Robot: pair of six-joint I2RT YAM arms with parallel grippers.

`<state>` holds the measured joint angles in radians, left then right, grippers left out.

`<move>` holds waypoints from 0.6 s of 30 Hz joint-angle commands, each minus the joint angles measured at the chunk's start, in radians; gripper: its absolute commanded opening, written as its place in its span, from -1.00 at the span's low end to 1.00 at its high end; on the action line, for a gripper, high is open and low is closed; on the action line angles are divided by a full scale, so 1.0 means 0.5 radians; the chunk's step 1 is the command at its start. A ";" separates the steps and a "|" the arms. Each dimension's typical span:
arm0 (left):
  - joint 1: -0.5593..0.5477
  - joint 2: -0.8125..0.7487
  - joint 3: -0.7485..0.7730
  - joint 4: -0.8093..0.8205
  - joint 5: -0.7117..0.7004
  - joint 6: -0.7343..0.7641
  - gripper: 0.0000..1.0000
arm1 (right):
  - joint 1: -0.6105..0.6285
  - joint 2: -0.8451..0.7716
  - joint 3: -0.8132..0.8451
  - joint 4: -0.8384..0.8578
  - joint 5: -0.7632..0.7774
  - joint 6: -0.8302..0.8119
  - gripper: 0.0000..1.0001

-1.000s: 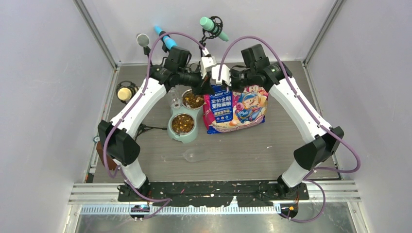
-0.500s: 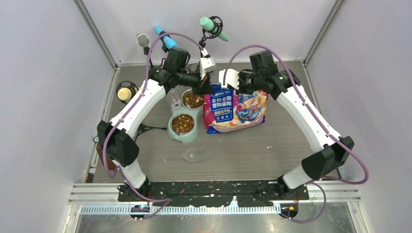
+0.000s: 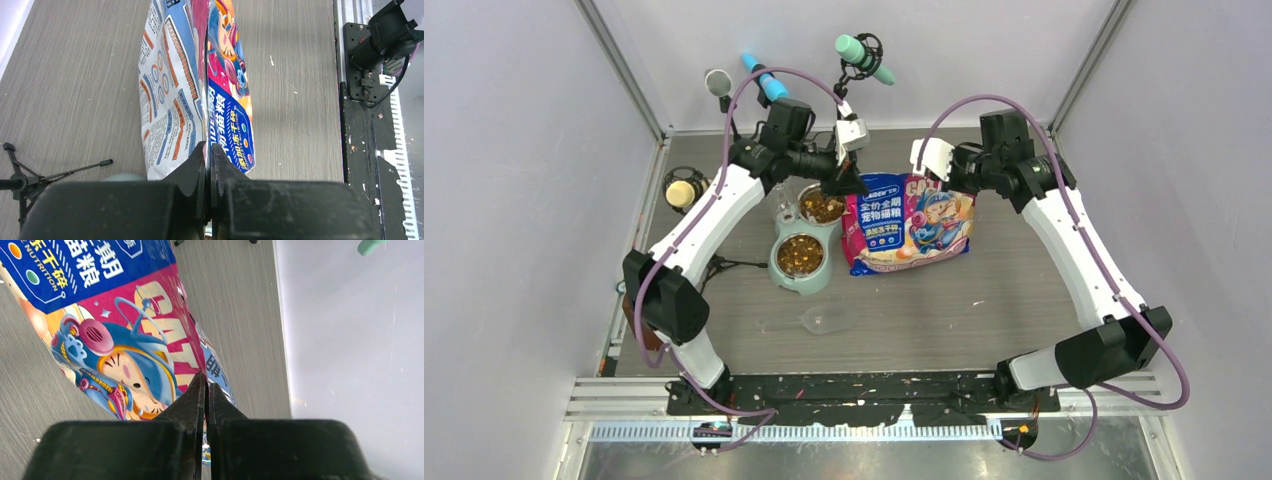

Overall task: Serve the pet food
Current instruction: Close the pet food bag at the center of the board.

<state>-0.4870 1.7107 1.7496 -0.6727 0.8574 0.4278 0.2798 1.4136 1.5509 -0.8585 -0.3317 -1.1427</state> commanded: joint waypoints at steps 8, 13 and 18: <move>0.133 -0.179 -0.013 -0.283 -0.049 0.031 -1.00 | -0.483 -0.221 -0.072 0.180 0.797 -0.135 -0.90; 0.136 -0.176 -0.016 -0.295 -0.059 0.048 -1.00 | -0.577 -0.265 -0.133 0.253 0.821 -0.151 -0.90; 0.137 -0.178 -0.020 -0.296 -0.045 0.050 -1.00 | -0.678 -0.293 -0.210 0.331 0.848 -0.164 -0.90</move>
<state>-0.4816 1.6985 1.7443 -0.6971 0.8669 0.4320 0.0441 1.2984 1.4635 -0.8082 -0.2348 -1.1854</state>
